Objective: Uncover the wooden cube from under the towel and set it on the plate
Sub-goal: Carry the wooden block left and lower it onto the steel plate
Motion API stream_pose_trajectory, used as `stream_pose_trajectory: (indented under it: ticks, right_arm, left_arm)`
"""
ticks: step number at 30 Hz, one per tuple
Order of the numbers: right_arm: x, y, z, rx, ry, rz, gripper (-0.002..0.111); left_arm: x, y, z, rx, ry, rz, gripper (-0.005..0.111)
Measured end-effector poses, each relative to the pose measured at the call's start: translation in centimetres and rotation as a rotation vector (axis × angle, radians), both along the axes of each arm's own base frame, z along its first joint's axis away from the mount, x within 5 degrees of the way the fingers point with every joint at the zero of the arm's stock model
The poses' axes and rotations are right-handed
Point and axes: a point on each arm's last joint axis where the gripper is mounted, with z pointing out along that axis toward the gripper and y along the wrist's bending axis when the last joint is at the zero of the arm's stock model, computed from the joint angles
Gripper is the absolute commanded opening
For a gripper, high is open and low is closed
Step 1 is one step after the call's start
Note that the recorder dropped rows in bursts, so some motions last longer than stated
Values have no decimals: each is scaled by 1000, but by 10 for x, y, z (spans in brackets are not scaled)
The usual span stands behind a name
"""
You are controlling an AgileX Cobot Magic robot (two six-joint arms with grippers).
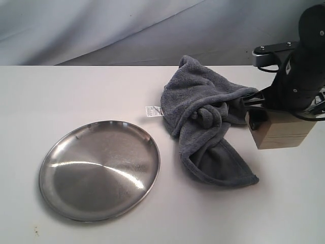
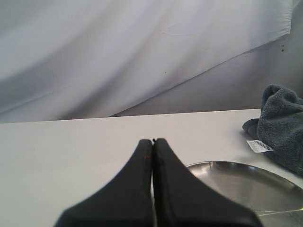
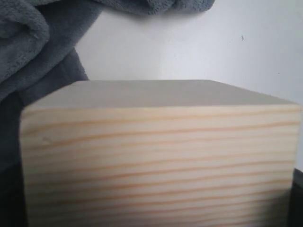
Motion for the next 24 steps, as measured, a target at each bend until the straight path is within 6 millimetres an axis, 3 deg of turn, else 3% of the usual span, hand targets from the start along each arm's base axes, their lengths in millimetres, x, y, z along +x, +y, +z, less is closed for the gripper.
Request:
stream_pose_trajectory:
  ticks: [7,19,24]
  right_arm:
    - [-14,33,1,18,4,138,0]
    - [-37,105,40,116,-122,333,0]
    - [-36,133,41,133,-97,372,0]
  left_arm:
    - [0,0,0,0,0,0,0]
    - [0,0,0,0,0,0,0]
    - [0,0,0,0,0,0,0]
